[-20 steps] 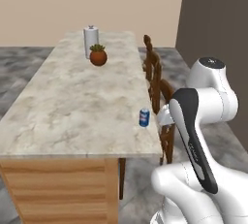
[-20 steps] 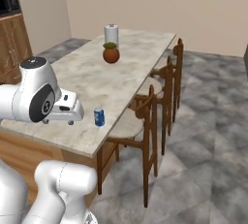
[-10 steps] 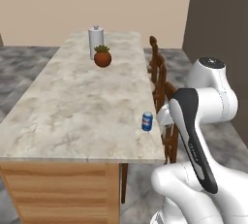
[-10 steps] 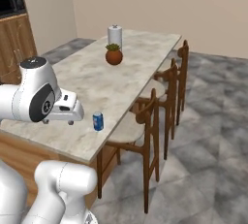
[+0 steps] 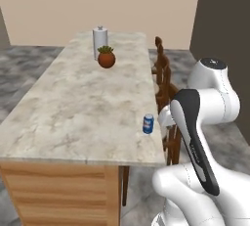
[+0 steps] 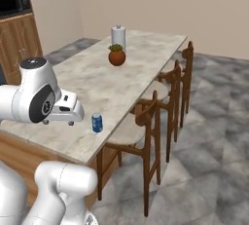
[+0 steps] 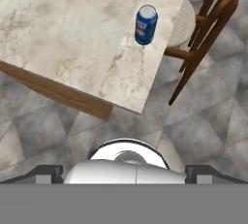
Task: Four empty soda cans are scattered around the kitchen. Gather all the cans and cluster them next to the stove for recycling.
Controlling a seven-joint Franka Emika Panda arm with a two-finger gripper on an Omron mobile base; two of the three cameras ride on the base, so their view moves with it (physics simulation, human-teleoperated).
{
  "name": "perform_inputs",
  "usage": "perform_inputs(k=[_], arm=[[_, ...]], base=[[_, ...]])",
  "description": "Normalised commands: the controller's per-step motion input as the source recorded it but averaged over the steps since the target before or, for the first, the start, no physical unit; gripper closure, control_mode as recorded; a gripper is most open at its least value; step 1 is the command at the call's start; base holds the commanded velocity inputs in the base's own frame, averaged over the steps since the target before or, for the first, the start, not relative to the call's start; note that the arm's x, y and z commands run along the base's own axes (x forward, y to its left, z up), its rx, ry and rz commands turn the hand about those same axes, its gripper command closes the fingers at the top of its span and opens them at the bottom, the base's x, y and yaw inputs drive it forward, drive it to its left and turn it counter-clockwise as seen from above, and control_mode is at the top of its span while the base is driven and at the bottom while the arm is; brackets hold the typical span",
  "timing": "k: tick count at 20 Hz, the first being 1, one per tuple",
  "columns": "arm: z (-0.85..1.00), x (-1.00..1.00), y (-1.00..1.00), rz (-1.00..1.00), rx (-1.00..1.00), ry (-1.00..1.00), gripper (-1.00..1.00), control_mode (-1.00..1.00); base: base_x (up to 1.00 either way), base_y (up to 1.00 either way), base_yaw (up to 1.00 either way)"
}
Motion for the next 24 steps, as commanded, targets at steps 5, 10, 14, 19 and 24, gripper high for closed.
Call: perform_inputs(k=[5,10,14,19,24], arm=[[0.0,0.0,0.0,0.0,0.0,0.0,-1.0,1.0],[0.0,0.0,0.0,0.0,0.0,0.0,-1.0,1.0],[0.0,0.0,0.0,0.0,0.0,0.0,-1.0,1.0],[-0.05,0.01,-0.03,0.02,0.0,0.0,-1.0,-1.0],[-0.12,0.05,-0.14,0.14,0.02,-0.02,-1.0,-1.0]], base=[[0.31,-0.4,0.09],[0.24,-0.39,0.09],[0.19,-0.38,0.1],[0.11,-0.21,0.08],[0.0,0.0,0.0]])
